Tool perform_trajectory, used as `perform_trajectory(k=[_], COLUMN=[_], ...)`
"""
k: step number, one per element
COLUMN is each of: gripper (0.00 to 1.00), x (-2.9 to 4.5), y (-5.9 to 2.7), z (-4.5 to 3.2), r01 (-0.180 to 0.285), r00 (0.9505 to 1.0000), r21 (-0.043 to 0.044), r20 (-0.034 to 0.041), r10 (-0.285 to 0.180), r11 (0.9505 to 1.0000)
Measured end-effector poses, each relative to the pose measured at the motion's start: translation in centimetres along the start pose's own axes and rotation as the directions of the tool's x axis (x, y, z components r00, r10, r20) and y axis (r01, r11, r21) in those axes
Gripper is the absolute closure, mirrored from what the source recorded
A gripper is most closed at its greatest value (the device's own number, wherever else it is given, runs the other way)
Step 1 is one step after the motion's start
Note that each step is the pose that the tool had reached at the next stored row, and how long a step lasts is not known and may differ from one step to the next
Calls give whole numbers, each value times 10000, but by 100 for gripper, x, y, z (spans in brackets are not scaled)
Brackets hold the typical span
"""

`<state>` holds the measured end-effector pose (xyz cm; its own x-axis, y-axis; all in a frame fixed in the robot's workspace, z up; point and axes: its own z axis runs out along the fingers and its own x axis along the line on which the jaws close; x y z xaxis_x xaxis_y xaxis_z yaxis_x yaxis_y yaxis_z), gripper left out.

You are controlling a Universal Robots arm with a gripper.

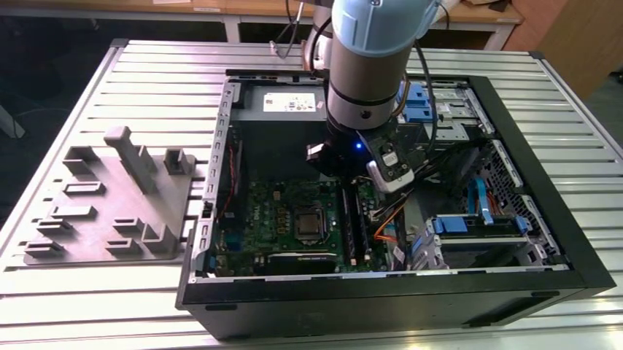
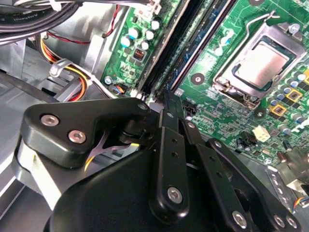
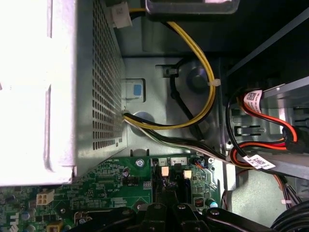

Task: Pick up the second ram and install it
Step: 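Press down the second ram until it locks into place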

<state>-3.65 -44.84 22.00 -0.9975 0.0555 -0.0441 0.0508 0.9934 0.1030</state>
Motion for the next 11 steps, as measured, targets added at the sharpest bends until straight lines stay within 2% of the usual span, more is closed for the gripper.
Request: perform_trajectory(k=[4,11], gripper=[93,93], x=[2,2], y=[-3,-3], z=[28,31], r01=[0,0], r00=[10000,10000], r21=[3,-2], r20=[-1,1], r10=[0,0], r11=[10000,10000])
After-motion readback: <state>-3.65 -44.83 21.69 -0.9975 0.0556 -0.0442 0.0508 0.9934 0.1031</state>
